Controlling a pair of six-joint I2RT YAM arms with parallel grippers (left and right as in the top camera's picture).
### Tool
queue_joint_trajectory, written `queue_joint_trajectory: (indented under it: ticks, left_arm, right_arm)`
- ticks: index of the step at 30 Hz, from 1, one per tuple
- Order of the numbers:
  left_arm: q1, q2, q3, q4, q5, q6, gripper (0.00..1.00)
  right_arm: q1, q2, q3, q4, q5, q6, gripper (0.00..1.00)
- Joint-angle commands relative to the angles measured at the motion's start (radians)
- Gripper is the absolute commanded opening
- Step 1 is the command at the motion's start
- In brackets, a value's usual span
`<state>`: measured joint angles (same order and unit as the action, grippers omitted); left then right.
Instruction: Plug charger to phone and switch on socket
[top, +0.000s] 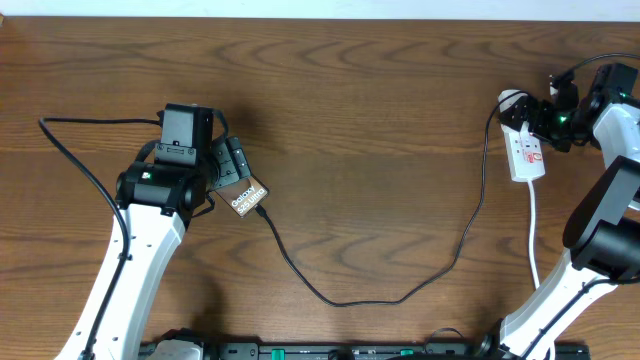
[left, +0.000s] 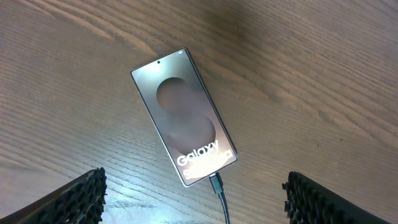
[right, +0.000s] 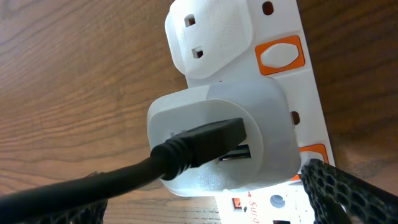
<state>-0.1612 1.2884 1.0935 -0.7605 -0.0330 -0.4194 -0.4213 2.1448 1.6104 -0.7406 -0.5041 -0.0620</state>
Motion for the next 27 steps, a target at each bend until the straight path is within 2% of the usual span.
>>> queue_joint_trajectory:
  ticks: [1, 27]
  left_arm:
    - [-0.004, -0.002, 0.012, -0.006, -0.021, -0.005, 0.9]
    - [-0.004, -0.002, 0.012, -0.017, -0.021, -0.005, 0.9]
  right_arm:
    - [0.006, 0.021, -0.003, -0.011, -0.027, 0.006, 0.99]
    - [0.066, 0.021, -0.003, -0.008, -0.031, 0.051, 0.99]
